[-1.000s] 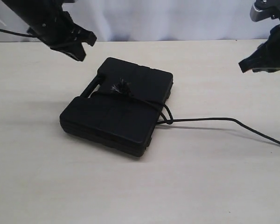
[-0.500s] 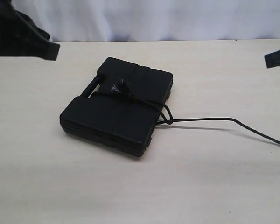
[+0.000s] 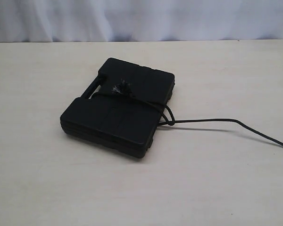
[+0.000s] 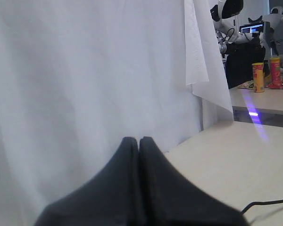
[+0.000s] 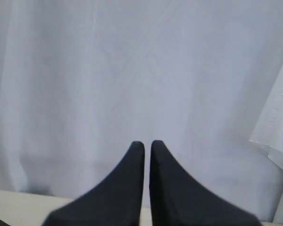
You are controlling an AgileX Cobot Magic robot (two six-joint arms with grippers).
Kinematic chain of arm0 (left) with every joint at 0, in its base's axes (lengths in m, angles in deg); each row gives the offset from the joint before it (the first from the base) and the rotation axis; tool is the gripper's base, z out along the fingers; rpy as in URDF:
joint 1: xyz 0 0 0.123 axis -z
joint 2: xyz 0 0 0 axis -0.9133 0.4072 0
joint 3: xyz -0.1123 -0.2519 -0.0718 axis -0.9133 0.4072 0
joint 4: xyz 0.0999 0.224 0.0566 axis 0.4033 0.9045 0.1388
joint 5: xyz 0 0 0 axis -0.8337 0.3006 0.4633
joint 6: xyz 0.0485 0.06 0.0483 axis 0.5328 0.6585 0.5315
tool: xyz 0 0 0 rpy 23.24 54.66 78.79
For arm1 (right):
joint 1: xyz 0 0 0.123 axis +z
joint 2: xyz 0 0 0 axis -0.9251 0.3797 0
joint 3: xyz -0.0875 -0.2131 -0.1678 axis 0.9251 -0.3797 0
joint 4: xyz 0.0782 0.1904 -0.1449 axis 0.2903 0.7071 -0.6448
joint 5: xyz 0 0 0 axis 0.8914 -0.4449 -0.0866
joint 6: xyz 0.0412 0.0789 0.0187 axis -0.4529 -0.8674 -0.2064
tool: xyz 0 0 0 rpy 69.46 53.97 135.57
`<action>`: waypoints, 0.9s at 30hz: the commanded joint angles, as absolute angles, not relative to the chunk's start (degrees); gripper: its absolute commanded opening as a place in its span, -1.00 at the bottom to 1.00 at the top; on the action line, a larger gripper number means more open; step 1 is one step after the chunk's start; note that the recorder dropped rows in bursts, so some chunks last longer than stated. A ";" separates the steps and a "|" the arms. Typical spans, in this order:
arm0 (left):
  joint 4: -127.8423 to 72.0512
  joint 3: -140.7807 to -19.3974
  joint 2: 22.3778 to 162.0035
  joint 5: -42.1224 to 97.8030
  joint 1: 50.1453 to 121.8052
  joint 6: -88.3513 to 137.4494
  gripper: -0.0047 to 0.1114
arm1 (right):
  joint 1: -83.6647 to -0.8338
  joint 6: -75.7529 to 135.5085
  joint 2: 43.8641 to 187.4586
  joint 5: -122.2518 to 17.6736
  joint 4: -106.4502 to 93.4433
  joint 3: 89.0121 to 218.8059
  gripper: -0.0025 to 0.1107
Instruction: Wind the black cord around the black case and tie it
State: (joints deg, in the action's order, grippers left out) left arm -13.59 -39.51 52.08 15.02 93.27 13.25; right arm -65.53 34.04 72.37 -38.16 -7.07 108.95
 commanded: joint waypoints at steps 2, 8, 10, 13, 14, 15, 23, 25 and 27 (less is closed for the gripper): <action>-13.48 -39.34 51.62 14.29 93.71 13.35 -0.92 | -65.52 32.48 66.06 -37.70 -6.93 107.28 -0.88; -13.59 -39.34 51.62 14.29 93.71 13.35 -0.92 | -65.52 32.48 62.31 -37.48 -6.93 107.28 -0.88; -13.59 -39.34 51.62 14.29 93.71 13.35 -0.92 | -65.52 32.48 60.91 -36.88 -6.93 106.69 -0.88; -13.59 -39.34 51.62 14.29 93.71 13.35 -0.92 | -65.52 32.48 57.46 -31.92 -6.93 102.37 -0.88; -13.59 -39.34 51.62 14.29 93.71 13.35 -0.92 | -65.52 32.48 56.21 -29.73 -6.93 100.14 -0.88; -13.59 -39.34 51.62 14.29 93.71 13.35 -0.92 | -65.52 32.48 54.36 -27.46 -6.93 97.61 -0.88; -13.59 -39.34 51.52 14.27 93.71 13.24 -0.92 | -65.65 32.38 43.86 -37.46 -6.50 89.01 -0.88; -13.59 -39.34 51.55 14.15 93.71 13.24 -0.92 | -65.65 32.38 43.86 -43.87 -6.50 89.01 -0.88; -13.59 -39.34 51.55 14.13 93.71 13.24 -0.92 | -65.65 32.38 43.86 -47.38 -8.12 89.01 -0.88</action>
